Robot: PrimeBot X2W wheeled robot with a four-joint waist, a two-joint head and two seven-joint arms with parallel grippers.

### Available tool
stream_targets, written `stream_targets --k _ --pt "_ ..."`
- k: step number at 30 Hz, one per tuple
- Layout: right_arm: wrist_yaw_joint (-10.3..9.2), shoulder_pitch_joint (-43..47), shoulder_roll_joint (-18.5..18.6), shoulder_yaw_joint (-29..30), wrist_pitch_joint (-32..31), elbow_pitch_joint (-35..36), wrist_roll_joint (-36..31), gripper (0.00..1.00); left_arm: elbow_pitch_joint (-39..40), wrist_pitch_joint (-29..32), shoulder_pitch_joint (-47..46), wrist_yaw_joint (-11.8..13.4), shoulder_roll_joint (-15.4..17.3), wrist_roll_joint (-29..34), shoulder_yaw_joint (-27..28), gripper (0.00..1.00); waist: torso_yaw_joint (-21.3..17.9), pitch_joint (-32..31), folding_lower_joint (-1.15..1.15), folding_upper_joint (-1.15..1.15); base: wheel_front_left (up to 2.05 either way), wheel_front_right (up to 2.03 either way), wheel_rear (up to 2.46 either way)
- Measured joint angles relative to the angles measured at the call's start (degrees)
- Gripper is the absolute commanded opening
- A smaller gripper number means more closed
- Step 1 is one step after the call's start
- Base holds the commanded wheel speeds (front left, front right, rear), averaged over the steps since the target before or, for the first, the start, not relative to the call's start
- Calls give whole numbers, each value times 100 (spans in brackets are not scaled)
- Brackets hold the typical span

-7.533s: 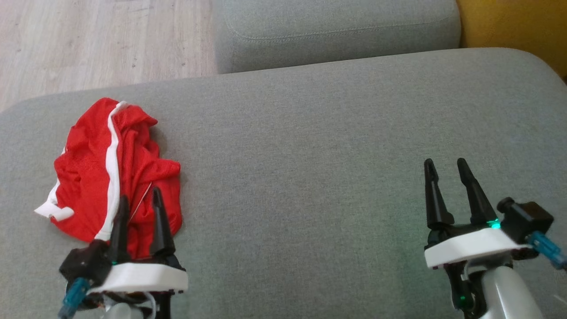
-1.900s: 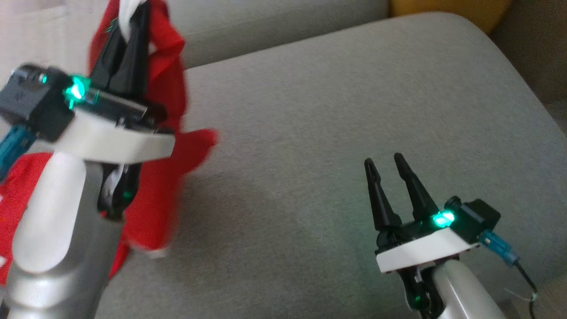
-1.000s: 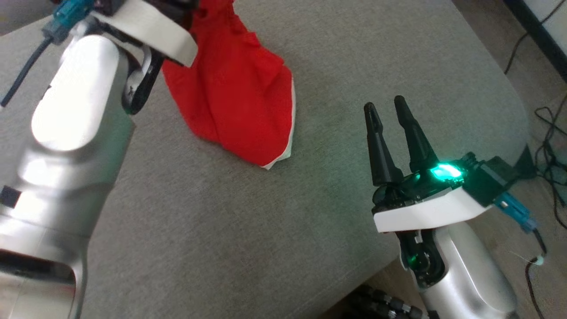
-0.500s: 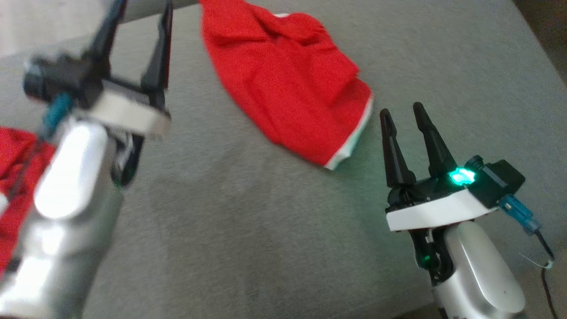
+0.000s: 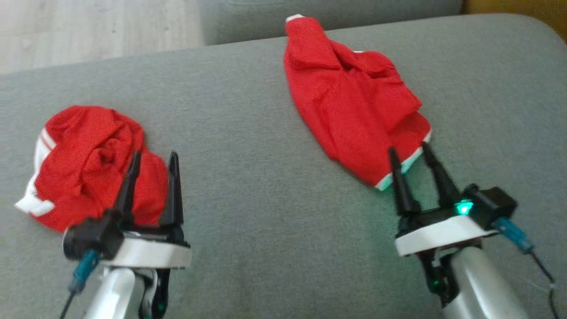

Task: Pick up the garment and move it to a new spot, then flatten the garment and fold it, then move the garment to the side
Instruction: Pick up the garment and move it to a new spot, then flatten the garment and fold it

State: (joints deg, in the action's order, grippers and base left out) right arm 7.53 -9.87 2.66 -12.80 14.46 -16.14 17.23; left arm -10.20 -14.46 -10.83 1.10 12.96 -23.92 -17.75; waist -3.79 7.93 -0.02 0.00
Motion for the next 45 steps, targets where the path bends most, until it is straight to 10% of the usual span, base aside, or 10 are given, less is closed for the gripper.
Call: stream_targets --k 14,34,35,36,37,45 --pt "0 -438 0 1241 0 -353 -504 100 132 0 304 -368 -430 676 375 100 335 75 2 0 0 0 0" --pt "0 -2635 10 3021 1 -4462 -1051 100 -101 0 -64 -675 -822 990 476 100 769 695 3 0 0 0 0" --pt "0 -2683 10 3098 24 -4543 -1105 94 -110 0 -82 -677 -828 995 478 100 784 716 3 0 0 0 0" --pt "0 -2736 13 3169 27 -4597 -1162 28 -126 0 -97 -692 -837 1022 480 100 798 731 3 0 0 0 0" --pt "0 -2793 22 3198 40 -4649 -1201 0 -145 0 -105 -700 -849 1038 481 100 807 739 2 0 0 0 0" --pt "0 -2815 29 3004 16 -4151 -1489 0 -245 0 -130 -723 -933 1039 605 100 736 583 2 0 0 0 0"
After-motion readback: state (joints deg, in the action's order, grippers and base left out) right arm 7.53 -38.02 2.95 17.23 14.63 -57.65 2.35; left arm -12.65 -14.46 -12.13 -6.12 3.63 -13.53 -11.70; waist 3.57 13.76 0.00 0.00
